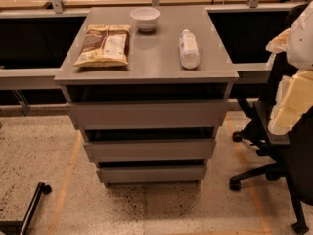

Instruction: Open bottom drawer

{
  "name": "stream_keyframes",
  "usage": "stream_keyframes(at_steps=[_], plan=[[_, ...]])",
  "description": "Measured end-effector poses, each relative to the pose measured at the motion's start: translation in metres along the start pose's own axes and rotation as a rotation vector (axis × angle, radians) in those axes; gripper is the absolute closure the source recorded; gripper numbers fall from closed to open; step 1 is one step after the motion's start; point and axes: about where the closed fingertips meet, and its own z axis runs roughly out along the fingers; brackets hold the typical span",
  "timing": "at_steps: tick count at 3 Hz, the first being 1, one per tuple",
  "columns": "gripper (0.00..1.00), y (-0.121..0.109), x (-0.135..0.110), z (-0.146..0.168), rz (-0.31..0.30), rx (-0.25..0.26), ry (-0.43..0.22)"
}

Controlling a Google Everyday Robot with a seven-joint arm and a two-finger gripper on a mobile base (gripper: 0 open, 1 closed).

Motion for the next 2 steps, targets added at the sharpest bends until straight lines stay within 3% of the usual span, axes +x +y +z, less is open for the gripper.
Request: stream_keyframes(at_steps=[1,2], plan=[[0.0,0.0,0.0,0.0,0.0,0.0,0.0],[0.0,-0.001,0.004,0.011,0.002,-0.023,-0.049]])
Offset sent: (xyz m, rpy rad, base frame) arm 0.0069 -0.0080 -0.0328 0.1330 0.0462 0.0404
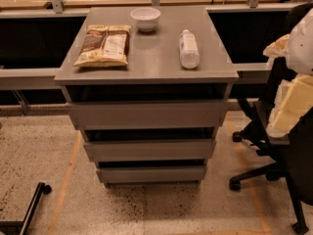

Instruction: Open bottom drawer

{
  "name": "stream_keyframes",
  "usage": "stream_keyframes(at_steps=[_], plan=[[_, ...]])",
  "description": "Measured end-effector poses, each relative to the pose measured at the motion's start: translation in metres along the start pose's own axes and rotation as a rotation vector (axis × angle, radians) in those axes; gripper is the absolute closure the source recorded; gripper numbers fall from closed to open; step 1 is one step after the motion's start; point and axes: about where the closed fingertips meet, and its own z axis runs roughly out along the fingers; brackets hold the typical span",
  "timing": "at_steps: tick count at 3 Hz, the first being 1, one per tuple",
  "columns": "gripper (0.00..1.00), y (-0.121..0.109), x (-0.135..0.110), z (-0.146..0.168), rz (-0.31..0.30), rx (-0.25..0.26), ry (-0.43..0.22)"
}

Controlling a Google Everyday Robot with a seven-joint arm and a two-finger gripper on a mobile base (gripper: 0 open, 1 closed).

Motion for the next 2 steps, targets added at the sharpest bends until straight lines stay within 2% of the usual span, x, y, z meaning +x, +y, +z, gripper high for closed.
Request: stream_keyframes(at_steps=[1,2], plan=[[0.0,-0.0042,0.0064,0.0236,-0.001,-0.012,-0.065],[0.0,-0.0059,0.0052,0.0242,-0.003,-0.006,-0.071]])
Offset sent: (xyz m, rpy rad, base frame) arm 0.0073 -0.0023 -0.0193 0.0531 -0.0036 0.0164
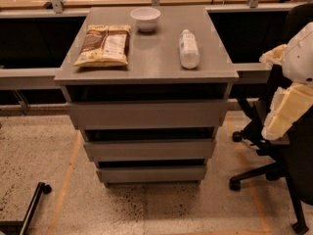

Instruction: Open bottom drawer

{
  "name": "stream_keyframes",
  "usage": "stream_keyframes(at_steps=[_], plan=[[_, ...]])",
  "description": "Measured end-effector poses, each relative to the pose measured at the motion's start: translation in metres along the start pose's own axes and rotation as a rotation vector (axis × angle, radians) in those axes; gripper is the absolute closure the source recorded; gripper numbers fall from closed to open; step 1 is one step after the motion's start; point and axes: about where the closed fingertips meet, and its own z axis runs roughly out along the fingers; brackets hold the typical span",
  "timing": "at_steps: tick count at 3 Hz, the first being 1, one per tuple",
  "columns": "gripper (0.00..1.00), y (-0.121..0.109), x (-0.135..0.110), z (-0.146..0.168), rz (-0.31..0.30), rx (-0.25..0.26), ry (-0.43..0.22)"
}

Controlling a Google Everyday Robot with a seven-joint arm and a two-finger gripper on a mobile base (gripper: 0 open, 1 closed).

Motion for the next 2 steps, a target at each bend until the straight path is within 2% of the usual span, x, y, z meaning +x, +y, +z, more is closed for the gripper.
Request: stream_keyframes(at_steps=[1,2], plan=[[0.0,0.004,0.003,0.002,0.003,-0.02,0.038],[0.0,0.015,0.002,0.025,0.017,-0.046,0.015]])
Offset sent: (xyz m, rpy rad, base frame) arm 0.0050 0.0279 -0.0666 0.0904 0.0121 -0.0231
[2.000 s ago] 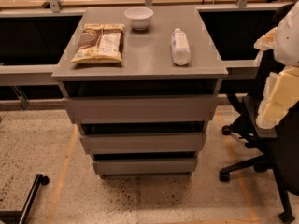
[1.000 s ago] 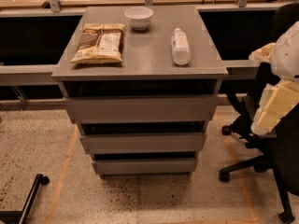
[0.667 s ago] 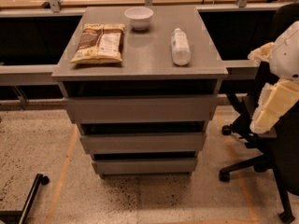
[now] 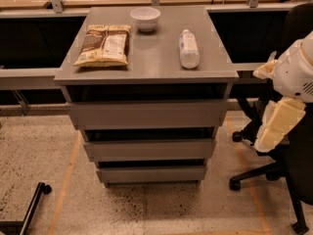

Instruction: Open bottom drawer

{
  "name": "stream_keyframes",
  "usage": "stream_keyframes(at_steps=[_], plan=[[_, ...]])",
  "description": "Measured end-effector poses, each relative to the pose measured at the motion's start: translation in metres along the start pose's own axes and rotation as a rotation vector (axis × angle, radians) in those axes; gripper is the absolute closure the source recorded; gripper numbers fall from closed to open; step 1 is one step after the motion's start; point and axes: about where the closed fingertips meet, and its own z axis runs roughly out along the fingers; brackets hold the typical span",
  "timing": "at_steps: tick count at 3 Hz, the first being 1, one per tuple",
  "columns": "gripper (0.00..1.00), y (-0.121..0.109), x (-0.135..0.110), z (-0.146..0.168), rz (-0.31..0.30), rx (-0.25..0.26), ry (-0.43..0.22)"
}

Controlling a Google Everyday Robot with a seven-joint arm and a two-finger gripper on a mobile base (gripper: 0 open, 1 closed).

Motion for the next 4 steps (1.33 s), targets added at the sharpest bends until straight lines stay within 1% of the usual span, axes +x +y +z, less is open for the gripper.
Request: stream_keyframes(at_steps=[2,3,4], plan=[[0.0,-0.011,-0.012,0.072,-0.009,0.022,-0.086],[0.0,-0.019,-0.012,0.117,0.024,-0.033,-0.109],[0.0,-0.019,-0.01,0.123,0.028,-0.043,-0.11]])
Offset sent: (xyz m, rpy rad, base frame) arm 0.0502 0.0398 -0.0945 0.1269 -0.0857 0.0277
